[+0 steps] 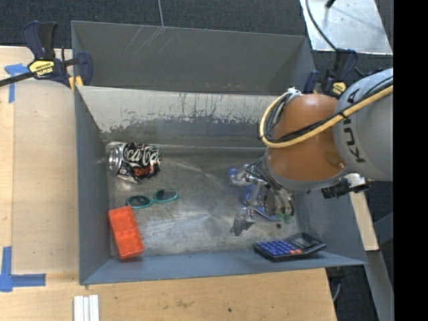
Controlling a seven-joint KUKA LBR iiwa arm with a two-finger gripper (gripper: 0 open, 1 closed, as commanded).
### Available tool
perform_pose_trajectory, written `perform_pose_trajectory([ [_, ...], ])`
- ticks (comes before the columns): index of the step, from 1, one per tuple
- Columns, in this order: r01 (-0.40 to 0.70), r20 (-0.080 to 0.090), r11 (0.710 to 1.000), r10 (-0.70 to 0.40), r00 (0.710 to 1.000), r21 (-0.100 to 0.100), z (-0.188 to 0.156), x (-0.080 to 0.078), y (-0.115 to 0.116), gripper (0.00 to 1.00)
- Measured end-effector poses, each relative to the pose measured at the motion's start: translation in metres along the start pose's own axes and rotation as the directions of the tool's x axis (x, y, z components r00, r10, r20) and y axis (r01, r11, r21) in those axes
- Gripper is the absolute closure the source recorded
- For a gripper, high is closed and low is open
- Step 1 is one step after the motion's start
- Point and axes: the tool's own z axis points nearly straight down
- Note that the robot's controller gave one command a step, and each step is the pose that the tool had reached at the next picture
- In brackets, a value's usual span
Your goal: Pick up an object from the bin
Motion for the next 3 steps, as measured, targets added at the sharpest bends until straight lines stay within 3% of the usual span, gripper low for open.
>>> perform_pose_trajectory([
  [1,0.064,-0.006,0.998,-0.064,0.998,0.005,0.031,0.007,-0.012,0.0],
  [2,-0.372,-0.01,0.928,0.372,0.928,0.006,0.052,0.008,0.002,1.0],
  [3,-0.371,-0.009,0.928,0.372,0.928,0.006,0.051,0.008,0.001,1.0],
])
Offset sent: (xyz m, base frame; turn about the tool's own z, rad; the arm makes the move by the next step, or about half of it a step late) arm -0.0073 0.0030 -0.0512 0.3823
